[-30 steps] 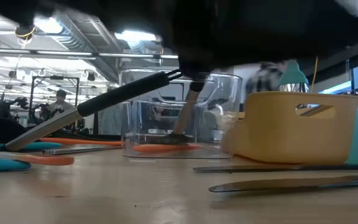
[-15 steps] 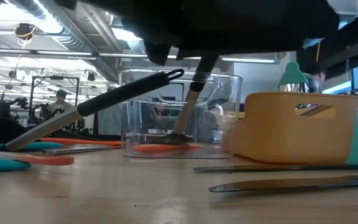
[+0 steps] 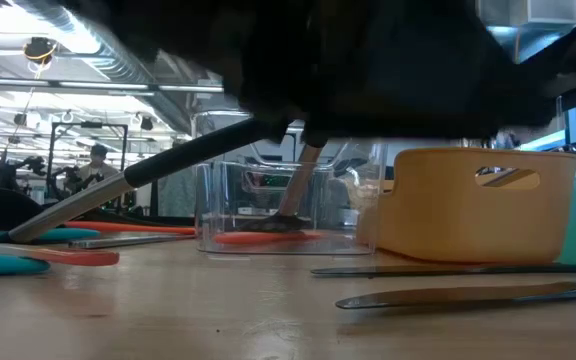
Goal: Pick & Place Kitchen Items
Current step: Adjust the black table knife
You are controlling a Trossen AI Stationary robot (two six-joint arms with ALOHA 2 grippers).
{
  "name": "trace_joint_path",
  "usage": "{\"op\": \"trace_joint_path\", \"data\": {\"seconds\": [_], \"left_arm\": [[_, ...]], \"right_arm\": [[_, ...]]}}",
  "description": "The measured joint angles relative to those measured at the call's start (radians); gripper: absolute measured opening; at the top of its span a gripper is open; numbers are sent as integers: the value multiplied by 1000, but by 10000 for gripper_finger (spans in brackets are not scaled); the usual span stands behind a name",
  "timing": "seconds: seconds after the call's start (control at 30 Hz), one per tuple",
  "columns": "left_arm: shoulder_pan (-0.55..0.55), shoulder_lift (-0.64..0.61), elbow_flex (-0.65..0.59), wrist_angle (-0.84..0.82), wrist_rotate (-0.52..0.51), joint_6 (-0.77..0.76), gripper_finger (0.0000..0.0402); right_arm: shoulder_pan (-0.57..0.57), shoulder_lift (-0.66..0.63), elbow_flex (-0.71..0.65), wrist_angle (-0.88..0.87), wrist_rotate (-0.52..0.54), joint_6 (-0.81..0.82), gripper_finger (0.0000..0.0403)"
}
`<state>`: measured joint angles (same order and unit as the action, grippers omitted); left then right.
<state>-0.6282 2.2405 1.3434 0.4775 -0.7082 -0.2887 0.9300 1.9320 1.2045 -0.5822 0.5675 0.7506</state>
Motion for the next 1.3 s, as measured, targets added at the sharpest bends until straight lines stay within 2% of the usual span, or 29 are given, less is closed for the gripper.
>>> {"op": "trace_joint_path", "data": {"seconds": [0.2, 0.53, 0.77, 1.3], "left_arm": [[-19, 28, 0, 1, -1, -23, 97], [-33, 29, 0, 19, -8, -5, 97], [-33, 29, 0, 19, -8, -5, 97], [-40, 29, 0, 19, -11, -5, 97]], "right_arm": [[-24, 52, 0, -27, -13, 27, 158], [-67, 55, 0, -163, -27, 141, 158], [-115, 52, 2, -142, -160, 159, 158], [-120, 57, 1, 19, -236, 264, 158]]}}
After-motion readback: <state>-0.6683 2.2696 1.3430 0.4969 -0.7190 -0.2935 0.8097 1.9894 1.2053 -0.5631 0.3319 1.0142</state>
